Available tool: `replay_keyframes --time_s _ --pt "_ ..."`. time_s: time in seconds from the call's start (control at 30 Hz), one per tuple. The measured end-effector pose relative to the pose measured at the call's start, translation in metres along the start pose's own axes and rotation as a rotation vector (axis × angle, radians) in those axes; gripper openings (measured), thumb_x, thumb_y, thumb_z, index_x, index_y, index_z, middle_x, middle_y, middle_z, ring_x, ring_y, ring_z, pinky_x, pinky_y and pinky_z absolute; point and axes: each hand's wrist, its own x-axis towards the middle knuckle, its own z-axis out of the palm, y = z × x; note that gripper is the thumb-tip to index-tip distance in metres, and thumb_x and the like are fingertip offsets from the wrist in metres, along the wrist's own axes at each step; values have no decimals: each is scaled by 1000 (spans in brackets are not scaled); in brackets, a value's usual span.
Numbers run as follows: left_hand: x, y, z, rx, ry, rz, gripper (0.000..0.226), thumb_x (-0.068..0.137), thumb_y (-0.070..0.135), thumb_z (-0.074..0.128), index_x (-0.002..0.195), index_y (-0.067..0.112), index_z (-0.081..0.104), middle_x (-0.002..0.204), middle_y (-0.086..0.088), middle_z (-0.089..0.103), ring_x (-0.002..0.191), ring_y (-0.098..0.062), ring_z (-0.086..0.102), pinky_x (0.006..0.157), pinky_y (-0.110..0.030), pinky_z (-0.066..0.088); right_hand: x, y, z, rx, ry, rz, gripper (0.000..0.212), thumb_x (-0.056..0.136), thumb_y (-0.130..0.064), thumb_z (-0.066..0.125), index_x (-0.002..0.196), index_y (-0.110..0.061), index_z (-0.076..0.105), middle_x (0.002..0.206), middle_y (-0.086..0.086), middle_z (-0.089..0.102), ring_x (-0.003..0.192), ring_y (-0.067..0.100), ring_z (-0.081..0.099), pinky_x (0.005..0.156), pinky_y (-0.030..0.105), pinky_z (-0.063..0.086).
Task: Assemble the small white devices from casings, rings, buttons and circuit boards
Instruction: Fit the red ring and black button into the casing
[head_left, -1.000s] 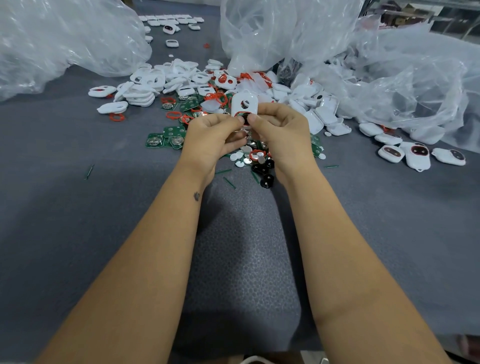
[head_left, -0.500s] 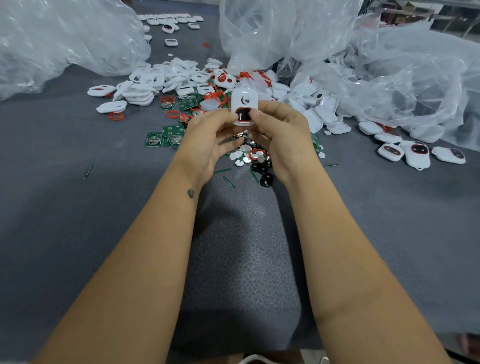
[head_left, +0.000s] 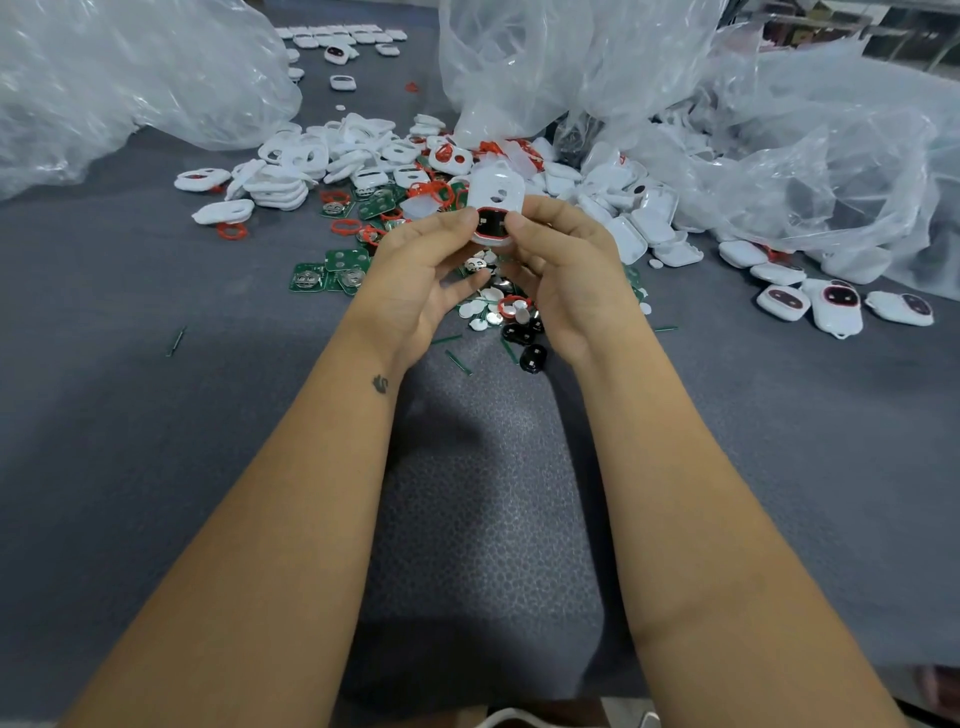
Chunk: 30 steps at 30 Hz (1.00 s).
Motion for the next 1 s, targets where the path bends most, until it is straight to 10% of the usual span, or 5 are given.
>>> replay_keyframes --time_s 0.3,0.43,0.6,1.0 --pt "3 -4 3 -44 49 -4 18 98 11 52 106 3 66 107 -16 71 98 -27 70 83 -34 58 0 7 4 -436 193 -330 18 78 0 73 87 -14 65 81 -2 69 79 9 64 74 27 54" --pt "2 -5 4 -45 39 22 30 96 2 50 78 10 73 83 -7 71 84 -20 68 87 -35 57 -1 13 7 -700 93 -336 29 79 -1 66 100 -21 61 90 -6 71 94 11 65 85 33 53" --pt "4 -4 2 -38 259 70 23 97 -9 43 95 1 64 87 -10 70 79 -17 70 73 -24 57 -4 11 10 -638 5 -358 28 82 7 59 96 -16 63 94 -4 72 89 1 64 72 14 47" --pt "7 -1 -1 17 456 120 21 93 -9 48 98 1 65 95 -15 68 65 -11 63 62 -17 52 1 15 5 -1404 -187 -355 6 79 -26 75 83 -22 76 79 -5 56 96 24 51 83 37 43"
